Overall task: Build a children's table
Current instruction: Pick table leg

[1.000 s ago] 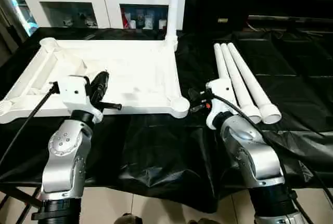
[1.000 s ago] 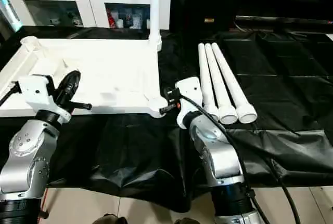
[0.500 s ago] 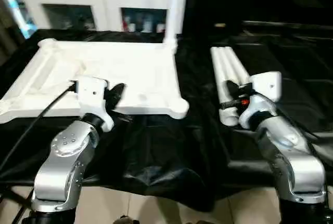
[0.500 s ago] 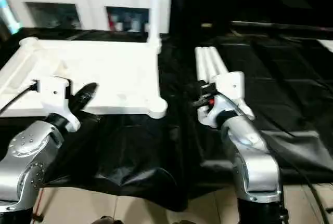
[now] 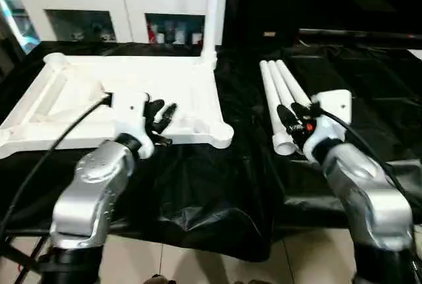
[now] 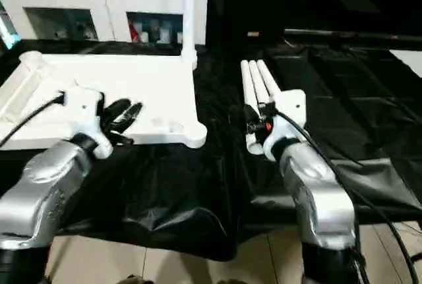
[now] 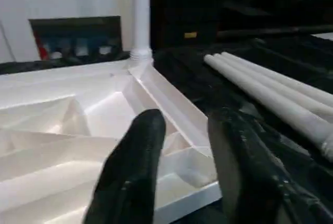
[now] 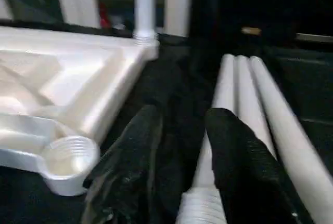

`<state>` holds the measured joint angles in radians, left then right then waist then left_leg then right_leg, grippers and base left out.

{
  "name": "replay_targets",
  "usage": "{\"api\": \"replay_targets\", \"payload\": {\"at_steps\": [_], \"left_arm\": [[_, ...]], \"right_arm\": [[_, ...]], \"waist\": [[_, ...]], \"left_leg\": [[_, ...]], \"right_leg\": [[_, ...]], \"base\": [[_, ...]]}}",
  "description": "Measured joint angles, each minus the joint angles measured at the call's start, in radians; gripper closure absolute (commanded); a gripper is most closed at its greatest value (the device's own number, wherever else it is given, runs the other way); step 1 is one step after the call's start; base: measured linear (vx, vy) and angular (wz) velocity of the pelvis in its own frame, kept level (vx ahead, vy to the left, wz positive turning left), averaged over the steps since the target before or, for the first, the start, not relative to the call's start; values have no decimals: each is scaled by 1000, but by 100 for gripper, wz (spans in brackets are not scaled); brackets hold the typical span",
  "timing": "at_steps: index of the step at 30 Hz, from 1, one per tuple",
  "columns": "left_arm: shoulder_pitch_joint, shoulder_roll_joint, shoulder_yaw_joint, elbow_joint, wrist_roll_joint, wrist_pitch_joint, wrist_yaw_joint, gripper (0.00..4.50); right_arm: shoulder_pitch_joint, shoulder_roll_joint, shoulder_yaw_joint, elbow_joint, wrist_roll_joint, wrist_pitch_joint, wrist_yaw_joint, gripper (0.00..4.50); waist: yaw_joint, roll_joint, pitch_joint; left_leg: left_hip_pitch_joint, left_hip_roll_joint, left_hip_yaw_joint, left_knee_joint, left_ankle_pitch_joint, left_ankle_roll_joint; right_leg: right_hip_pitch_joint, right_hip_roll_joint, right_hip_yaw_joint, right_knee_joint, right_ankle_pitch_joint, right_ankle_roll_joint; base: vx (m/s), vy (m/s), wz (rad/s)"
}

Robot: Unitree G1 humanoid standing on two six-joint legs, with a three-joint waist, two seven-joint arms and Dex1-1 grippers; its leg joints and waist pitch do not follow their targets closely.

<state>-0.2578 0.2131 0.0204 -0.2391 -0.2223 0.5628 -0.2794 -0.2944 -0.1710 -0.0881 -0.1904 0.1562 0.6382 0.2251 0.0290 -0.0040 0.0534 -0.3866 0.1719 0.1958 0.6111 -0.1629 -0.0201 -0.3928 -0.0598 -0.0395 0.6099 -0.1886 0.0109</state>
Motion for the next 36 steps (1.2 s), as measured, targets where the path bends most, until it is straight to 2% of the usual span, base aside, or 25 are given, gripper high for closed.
{"api": "replay_targets", "payload": {"at_steps": [6, 9, 10, 12, 14, 15, 22, 24, 27, 36], "left_arm": [[-34, 0, -29, 20, 1, -21, -21, 190], [-54, 6, -44, 27, 1, -32, -45, 175], [-61, 8, -47, 28, 4, -34, -45, 153], [-78, 19, -56, 34, 35, -45, -32, 141], [-98, 24, -65, 41, 60, -47, -20, 137], [-102, 30, -67, 39, 61, -47, -23, 117], [-65, 94, -92, -45, 40, -31, -106, 117], [-54, 117, -101, -70, 40, -24, -127, 117], [-50, 124, -105, -76, 41, -20, -136, 117], [-17, 155, -107, -132, 23, 12, -161, 117]], "right_arm": [[-128, 1, -15, 143, -4, -10, -40, 205], [-247, -25, -22, 312, -44, -6, -88, 188], [-282, -32, -22, 366, -54, -4, -97, 171], [-403, -41, -21, 546, -56, 38, -90, 165], [-478, -44, -19, 640, -54, 75, -79, 165], [-510, -46, -13, 682, -54, 92, -70, 165], [-628, -44, -1, 941, -54, 97, -38, 165], [-693, -38, 1, 1063, -71, 91, -32, 165], [-726, -37, 1, 1119, -79, 72, -32, 165], [-791, -31, -3, 1270, -79, 19, -54, 165]], "waist": [[-1, 4, 0], [-6, 6, 1], [-7, 6, 1], [-18, 8, 1], [-24, 8, 1], [-25, 7, 1], [-23, 7, 1], [-23, 7, 1], [-19, 6, 1], [-4, 6, 1]], "left_leg": [[0, 0, -1, 0, 0, 0], [2, 0, -1, 0, 0, 0], [2, 0, -1, 1, 0, 0], [1, 0, -1, 2, 0, 0], [1, 1, -2, 3, 0, 0], [1, 1, -2, 3, 0, 0], [-7, 2, -2, 4, -1, -4], [-10, 2, -2, 3, -1, -4], [-14, 2, -2, 3, -1, -4], [-14, 3, -2, 7, -1, -5]], "right_leg": [[-4, 0, -1, 1, 2, -2], [-5, 0, -1, 1, 4, -6], [-4, 0, -1, 1, 7, -8], [-5, 0, 0, 2, 13, -10], [-6, 0, -2, 2, 16, -10], [-6, 0, -3, 3, 19, -10], [-13, 0, -3, 5, 27, -17], [-17, 0, -4, 6, 27, -17], [-20, 0, -5, 5, 27, -17], [-21, 0, -4, 7, 26, -16]], "base": [[0, 0, 0], [0, 0, 0], [0, 0, 0], [0, 0, 0], [0, 0, 0], [0, 0, 0], [0, 0, 0], [0, 0, 0], [0, 0, 0], [0, 0, 0]]}}
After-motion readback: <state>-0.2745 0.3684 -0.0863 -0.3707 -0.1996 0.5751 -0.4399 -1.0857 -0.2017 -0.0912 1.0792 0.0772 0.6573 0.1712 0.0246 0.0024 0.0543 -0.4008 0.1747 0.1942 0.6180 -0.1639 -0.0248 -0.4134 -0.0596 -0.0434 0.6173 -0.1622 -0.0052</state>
